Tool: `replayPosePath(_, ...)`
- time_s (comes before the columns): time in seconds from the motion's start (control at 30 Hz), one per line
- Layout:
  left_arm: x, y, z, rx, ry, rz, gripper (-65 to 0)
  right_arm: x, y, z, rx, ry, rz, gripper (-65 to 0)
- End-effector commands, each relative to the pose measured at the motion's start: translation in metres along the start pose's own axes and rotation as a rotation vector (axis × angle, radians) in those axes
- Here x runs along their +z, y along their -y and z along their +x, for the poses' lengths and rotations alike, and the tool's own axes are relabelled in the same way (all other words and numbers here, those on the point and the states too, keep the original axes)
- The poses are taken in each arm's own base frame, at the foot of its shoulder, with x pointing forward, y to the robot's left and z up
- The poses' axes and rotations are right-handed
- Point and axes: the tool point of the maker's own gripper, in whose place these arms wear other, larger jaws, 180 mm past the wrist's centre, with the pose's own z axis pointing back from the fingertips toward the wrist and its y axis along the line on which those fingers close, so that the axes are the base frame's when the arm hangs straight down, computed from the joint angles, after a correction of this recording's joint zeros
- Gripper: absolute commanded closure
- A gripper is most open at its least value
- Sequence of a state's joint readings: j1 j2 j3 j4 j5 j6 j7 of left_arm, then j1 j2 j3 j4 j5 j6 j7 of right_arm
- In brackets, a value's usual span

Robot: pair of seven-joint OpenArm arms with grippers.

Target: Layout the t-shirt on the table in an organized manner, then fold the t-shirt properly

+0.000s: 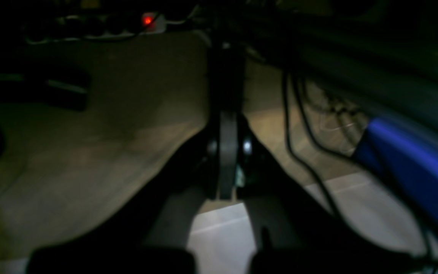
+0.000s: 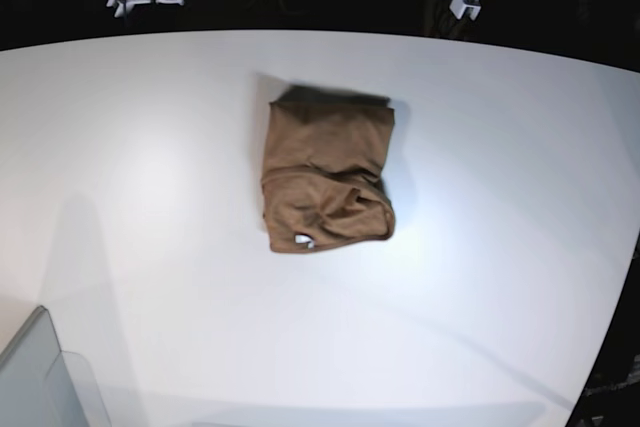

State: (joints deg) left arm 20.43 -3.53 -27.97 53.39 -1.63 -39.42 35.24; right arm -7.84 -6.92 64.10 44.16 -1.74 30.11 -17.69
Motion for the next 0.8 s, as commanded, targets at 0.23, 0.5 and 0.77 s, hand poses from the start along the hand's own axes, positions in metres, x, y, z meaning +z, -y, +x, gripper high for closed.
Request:
replayPosePath(0.23, -0.014, -0.013, 0.002, 0.090, 0.025, 0.025, 0.0, -0.029, -0.028, -0.038, 0.128, -0.215, 0.052, -4.3)
replayPosePath(0.5, -0.038, -0.041, -0.010, 0.282, 0.086, 0.160, 0.0, -0.037, -0.022, -0.053, 0.340, -0.159, -0.019, -4.3)
replayPosePath(0.77, -0.055, -0.038, -0.008, 0.122, 0.090, 0.207, 0.0, -0.031, -0.001, -0.094, 0.659, -0.174, -0.035, -4.3)
